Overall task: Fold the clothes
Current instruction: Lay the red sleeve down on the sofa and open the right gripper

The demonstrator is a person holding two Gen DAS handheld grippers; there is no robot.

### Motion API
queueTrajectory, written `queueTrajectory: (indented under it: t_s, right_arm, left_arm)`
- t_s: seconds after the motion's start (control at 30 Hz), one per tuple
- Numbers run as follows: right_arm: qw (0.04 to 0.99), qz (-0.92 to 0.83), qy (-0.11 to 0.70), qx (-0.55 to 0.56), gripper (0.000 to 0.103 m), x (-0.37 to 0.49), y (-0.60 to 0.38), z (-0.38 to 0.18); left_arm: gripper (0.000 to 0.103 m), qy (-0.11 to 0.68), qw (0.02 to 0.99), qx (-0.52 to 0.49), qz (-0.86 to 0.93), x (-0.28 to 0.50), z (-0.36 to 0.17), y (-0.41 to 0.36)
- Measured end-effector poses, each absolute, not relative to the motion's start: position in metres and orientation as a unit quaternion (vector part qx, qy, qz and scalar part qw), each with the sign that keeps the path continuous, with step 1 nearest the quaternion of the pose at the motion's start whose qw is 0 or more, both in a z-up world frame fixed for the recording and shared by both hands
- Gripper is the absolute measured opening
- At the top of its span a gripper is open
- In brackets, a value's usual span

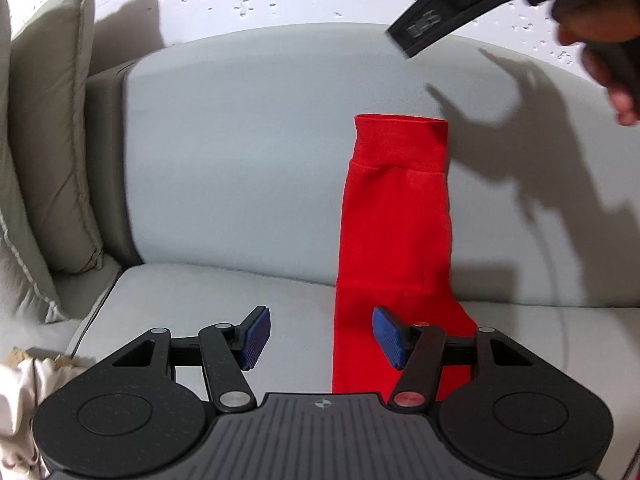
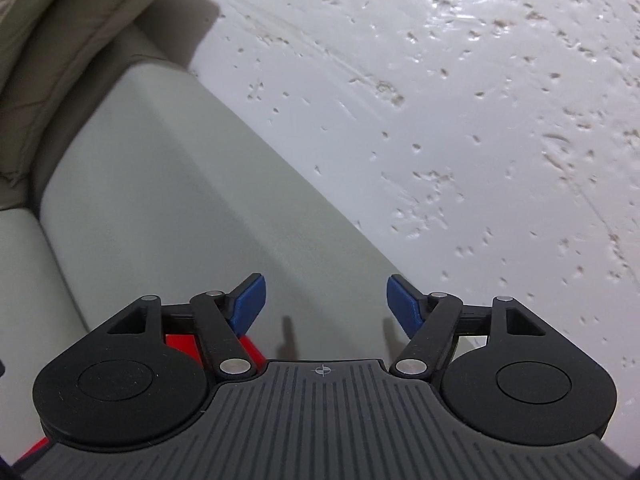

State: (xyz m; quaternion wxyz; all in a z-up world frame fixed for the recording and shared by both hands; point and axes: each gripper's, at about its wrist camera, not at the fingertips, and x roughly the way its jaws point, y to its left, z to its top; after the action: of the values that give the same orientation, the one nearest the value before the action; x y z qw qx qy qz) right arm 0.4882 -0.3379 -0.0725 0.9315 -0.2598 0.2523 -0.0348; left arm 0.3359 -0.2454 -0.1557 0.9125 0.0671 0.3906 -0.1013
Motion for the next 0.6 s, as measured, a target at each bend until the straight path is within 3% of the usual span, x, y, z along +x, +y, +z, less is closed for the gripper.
queueTrajectory:
  t_s: [0.2, 0.4, 0.6]
  right_arm:
    - [0.94, -0.033, 0.3, -0.157, 0.074, 0.431, -0.35, -0.053]
    - [0.931, -0.034, 0.36, -0.044, 0.075, 0.311, -0.365, -0.044]
    - [0.922, -0.034, 0.384, -0.045, 0.079, 0.186, -0.391, -0.042]
  left_arm:
    - [0.057, 0.408, 0.902, 0.086, -0.111, 0.292, -0.134, -0.224]
    - [0.06, 0.415, 0.89, 0.122, -0.144, 0.226, -0.096, -0.208]
    - [0.065, 0.408, 0.873, 0.184, -0.193, 0.125, -0.076, -0.196]
